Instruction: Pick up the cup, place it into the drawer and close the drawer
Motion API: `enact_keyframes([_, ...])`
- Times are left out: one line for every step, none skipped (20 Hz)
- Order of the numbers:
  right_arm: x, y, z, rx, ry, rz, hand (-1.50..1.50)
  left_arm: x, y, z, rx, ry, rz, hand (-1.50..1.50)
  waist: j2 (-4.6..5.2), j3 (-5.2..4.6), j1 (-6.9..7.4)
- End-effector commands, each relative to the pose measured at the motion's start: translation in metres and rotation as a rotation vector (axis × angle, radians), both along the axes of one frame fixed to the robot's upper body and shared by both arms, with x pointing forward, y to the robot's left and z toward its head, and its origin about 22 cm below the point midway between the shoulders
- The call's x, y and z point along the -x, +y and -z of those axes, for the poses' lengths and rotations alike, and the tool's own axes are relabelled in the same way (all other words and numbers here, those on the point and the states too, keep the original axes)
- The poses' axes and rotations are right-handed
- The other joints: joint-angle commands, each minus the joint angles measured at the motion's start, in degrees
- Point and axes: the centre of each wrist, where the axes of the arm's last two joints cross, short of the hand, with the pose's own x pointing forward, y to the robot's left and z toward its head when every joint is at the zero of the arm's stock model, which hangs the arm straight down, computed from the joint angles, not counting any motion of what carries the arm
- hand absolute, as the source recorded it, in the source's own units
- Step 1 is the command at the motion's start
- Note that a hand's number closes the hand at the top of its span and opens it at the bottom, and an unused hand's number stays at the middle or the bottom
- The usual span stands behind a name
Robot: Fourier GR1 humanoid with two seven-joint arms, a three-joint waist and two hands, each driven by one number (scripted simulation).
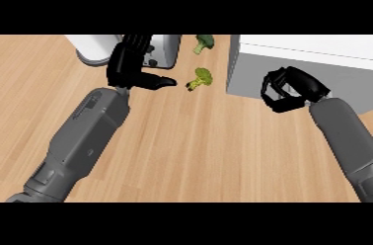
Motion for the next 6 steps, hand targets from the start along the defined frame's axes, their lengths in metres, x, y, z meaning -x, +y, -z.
enact_keyframes([-0.032, -0.023, -0.088, 0.043, -0.213, 0.212, 1.5, 0.001, 0.001, -0.001, 0.008, -0.01, 0.013, -1.5, 1.1, -0.56, 2.61])
enact_keyframes([-0.031, -0.026, -0.087, 0.04, -0.211, 0.21, 1.5, 0.002, 0.007, 0.002, 0.014, 0.0, 0.005, -1.5, 1.23, -0.57, 2.66])
enact_keyframes([-0.031, -0.027, -0.092, 0.033, -0.218, 0.205, 1.5, 0.003, 0.003, 0.003, 0.013, 0.008, 0.022, -1.5, 1.07, -0.57, 2.39])
enact_keyframes([-0.029, -0.032, -0.089, 0.039, -0.196, 0.201, 1.5, 0.002, 0.003, 0.001, 0.015, 0.0, 0.023, -1.5, 1.27, -0.53, 2.61])
enact_keyframes([-0.03, -0.029, -0.091, 0.041, -0.205, 0.198, 1.5, 0.003, 0.004, 0.003, 0.009, -0.003, 0.03, -1.5, 1.2, -0.59, 2.73])
enact_keyframes([-0.028, -0.034, -0.091, 0.029, -0.198, 0.205, 1.5, 0.005, 0.006, 0.006, 0.012, 0.01, 0.027, -1.5, 1.02, -0.56, 2.79])
